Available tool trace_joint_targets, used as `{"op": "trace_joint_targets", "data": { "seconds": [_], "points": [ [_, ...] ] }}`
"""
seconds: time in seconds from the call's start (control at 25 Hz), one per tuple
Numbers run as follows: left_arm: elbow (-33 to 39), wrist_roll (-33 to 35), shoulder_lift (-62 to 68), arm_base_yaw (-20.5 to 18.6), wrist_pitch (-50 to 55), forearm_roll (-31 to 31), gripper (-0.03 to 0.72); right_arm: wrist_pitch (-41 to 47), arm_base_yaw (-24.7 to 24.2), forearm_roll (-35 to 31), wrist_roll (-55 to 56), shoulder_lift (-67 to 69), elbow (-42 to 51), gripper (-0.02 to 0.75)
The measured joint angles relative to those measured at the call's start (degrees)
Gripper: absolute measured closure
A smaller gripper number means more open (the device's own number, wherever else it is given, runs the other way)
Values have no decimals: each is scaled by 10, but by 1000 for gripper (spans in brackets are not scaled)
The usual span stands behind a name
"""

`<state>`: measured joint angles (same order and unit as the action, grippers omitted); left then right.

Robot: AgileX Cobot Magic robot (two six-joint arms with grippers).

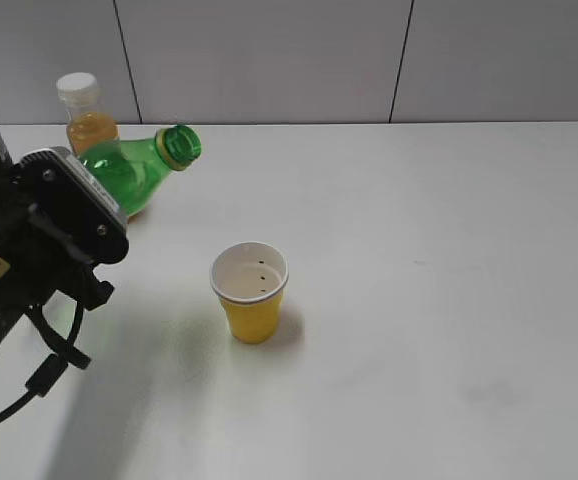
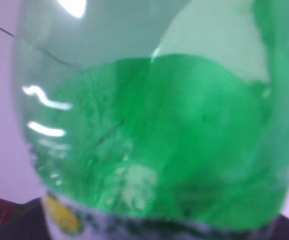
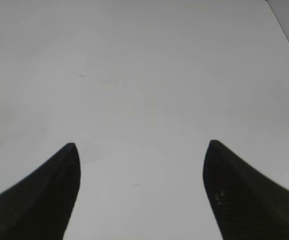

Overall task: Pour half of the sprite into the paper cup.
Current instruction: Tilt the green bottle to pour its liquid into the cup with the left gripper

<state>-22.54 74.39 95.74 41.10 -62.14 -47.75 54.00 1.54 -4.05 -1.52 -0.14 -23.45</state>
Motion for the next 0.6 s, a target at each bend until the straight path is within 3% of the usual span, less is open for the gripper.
{"op": "trace_joint_targets", "data": {
  "seconds": [0.16, 0.6],
  "points": [
    [-17, 6, 13, 7, -9, -29, 233, 0, 0, 0, 0, 0, 0, 164],
    [-29, 63, 18, 7, -37, -32, 233, 0, 0, -1, 0, 0, 0, 164]
  ]
}}
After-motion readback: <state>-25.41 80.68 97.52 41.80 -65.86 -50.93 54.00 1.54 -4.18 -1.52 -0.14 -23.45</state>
